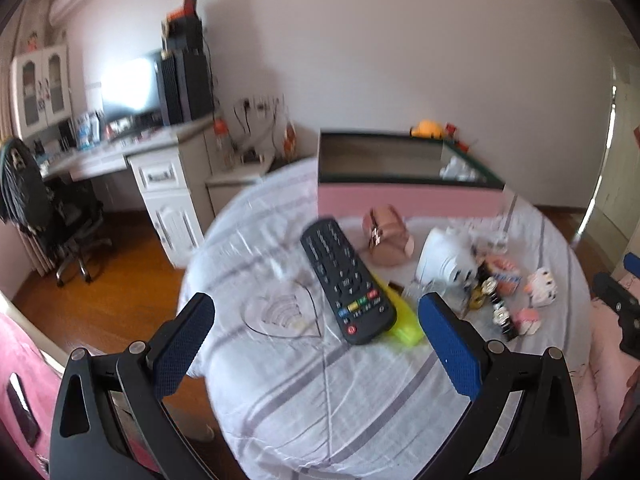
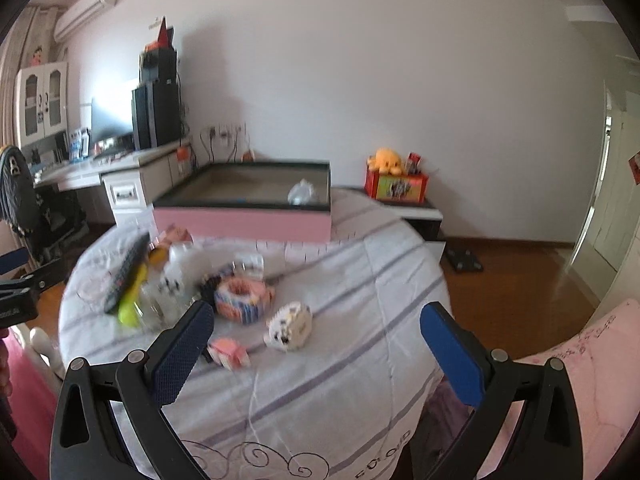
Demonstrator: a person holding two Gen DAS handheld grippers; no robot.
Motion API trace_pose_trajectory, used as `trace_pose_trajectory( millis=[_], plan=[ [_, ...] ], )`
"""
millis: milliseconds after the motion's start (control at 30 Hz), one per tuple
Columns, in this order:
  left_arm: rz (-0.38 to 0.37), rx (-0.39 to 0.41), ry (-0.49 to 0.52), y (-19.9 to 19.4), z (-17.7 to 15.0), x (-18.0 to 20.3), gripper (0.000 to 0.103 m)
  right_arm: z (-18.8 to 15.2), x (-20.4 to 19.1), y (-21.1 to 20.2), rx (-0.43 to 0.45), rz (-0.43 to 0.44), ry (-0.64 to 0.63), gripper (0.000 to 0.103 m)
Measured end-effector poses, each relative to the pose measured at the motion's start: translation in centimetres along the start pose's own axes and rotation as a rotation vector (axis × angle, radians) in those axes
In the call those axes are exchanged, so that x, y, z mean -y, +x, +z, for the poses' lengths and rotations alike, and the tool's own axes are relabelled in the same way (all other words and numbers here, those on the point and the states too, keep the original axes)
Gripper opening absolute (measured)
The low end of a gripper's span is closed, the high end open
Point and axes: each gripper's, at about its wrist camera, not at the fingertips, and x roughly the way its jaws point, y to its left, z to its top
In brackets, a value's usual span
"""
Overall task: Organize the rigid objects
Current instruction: 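Withdraw both tools from the box back over the bed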
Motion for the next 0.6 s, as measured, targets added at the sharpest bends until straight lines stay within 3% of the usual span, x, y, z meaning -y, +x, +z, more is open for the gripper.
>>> trace_pose_trajectory(
  millis=[267,433,600],
  plan=[
    [-0.005,-0.091,-0.013,4.9,0.3,0.4,0.103,-1.7,0.6,4.2,-0.104,0.019,0.004,0.103],
    [0.01,-0.154,-0.046,8.2,0.6,-0.2,0.103,-2.0,0.6,5.6,-0.123,0.033,0.004,0.103],
    [0.038,-0.18,-0.065,8.9,0.4,-1.4,0.103,-2.0,0.6,6.3,-0.138,0.029,0.0,0.103]
  ],
)
